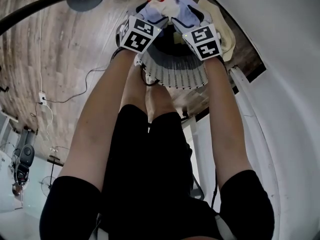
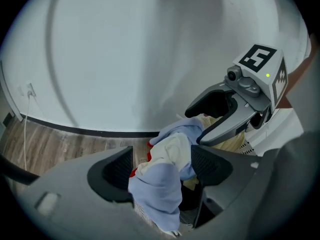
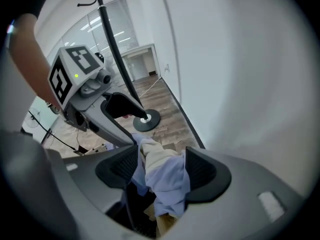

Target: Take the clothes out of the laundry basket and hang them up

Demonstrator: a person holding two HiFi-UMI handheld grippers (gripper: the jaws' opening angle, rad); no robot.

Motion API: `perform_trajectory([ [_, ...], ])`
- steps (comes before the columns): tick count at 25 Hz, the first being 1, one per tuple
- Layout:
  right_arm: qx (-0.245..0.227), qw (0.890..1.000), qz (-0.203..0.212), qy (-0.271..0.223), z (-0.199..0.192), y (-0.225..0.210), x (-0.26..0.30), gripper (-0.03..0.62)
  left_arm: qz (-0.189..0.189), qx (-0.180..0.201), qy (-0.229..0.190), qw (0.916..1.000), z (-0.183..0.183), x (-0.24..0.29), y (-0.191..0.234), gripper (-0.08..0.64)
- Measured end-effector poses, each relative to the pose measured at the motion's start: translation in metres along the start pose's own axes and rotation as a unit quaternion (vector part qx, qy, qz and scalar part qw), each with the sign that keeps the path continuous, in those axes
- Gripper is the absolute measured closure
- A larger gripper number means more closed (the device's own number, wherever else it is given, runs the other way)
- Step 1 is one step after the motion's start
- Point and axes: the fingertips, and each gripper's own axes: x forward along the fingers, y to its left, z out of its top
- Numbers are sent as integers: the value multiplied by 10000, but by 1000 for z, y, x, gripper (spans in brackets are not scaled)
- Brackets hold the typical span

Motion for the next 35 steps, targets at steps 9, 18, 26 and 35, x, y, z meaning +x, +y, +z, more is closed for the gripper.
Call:
perform_trajectory([
  [9,-1007,9917,125,791,-25,-8,26,299,-406,70,414,9983,-18,27,-2,221],
  [18,-1663,9781,13,1255,-42,-14,43,440,-362,9,784,9963,-40,33,-5,446],
  [26,-1613,9792,-164,1222,-32,-12,25,526,1,-19,600,9982,-34,10,-7,520],
  [35,-1367,9863,-463,792,13,-1,-28,534,346,102,12,9993,4,-51,-17,522],
])
